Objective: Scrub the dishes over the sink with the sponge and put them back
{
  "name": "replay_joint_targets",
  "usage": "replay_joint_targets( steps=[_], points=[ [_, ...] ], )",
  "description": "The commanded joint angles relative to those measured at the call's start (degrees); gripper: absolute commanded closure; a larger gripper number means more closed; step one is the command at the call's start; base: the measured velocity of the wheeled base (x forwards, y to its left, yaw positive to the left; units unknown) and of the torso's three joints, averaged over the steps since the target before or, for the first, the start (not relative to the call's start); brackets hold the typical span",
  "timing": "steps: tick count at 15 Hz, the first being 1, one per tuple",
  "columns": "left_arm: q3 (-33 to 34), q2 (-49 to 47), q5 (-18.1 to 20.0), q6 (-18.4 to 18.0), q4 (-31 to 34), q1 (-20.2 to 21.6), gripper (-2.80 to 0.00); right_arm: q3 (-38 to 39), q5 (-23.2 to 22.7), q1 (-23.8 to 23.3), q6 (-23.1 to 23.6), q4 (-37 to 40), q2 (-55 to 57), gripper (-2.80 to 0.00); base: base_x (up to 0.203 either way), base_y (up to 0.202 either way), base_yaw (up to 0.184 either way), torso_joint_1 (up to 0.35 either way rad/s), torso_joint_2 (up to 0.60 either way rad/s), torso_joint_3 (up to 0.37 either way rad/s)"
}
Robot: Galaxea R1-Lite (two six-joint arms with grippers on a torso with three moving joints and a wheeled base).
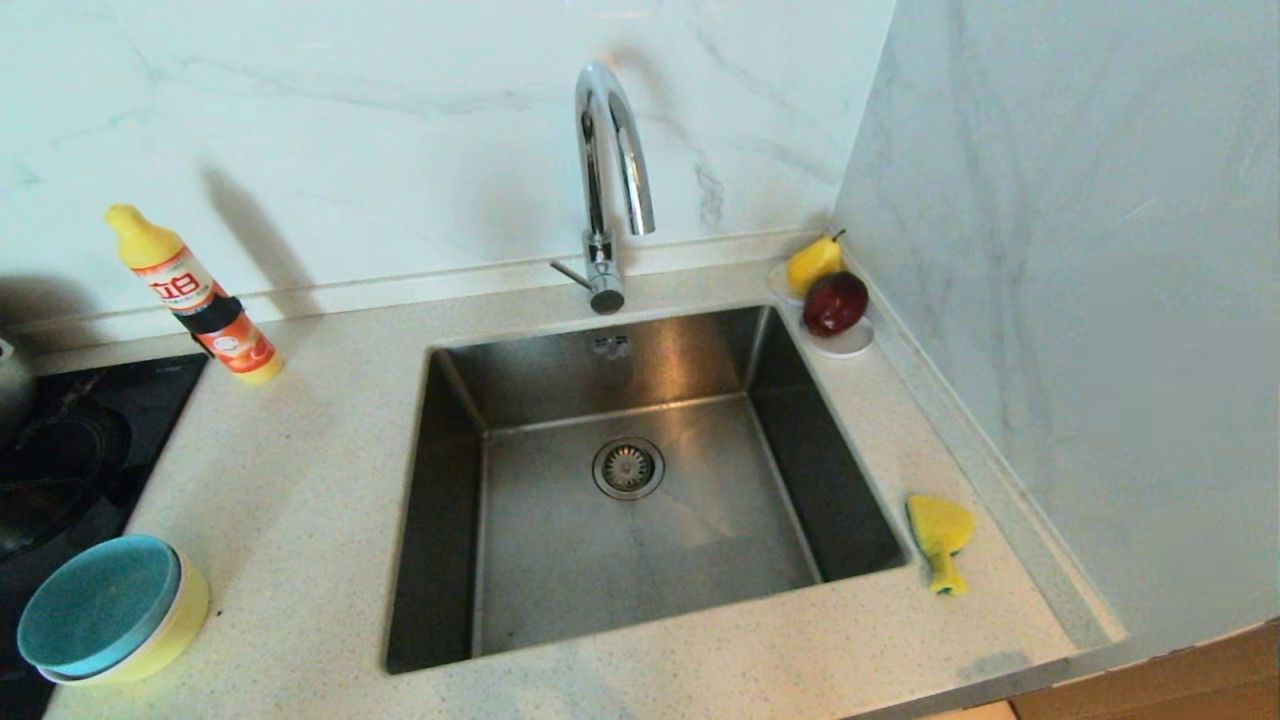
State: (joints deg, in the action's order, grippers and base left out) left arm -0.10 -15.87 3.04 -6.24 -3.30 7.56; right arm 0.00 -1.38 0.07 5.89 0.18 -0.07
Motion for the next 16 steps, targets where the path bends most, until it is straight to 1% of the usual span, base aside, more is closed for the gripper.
replay_joint_targets(
  steps=[1,2,3,5,6,8,16],
  points=[
    [1.15,0.05,-0.53,-1.20,0.76,-2.74,0.00,0.00,0.02,0.01,0.04,-0.01,-0.07,0.00,0.000,0.000,0.000,0.000,0.00,0.000],
    [1.14,2.10,-1.02,-0.60,1.07,-4.39,0.00,0.00,-0.03,0.01,-0.10,-0.01,-0.01,0.00,0.000,0.000,0.000,0.000,0.00,0.000],
    [1.02,6.18,-1.32,-0.11,1.69,-5.30,0.00,0.00,0.06,0.01,-0.53,-0.01,-0.01,0.00,0.000,0.000,0.000,0.000,0.00,0.000],
    [1.01,14.84,-1.74,0.50,2.06,-6.19,0.00,0.00,0.06,0.01,-0.61,-0.01,-0.01,0.00,0.000,0.000,0.000,0.000,0.00,0.000],
    [1.05,16.68,-1.97,1.27,1.99,-6.60,0.00,0.00,0.06,0.01,-0.61,-0.01,-0.01,0.00,0.000,0.000,0.000,0.000,0.00,0.000],
    [1.15,15.87,-2.49,4.33,1.81,-7.29,0.00,0.00,0.06,0.01,-0.70,-0.01,-0.01,0.00,0.000,0.000,0.000,0.000,0.00,0.000],
    [1.15,15.96,-2.51,4.40,1.80,-7.30,0.00,0.00,-0.29,0.01,-0.35,0.08,-0.01,0.00,0.000,0.000,0.000,0.000,0.00,0.000]
  ],
)
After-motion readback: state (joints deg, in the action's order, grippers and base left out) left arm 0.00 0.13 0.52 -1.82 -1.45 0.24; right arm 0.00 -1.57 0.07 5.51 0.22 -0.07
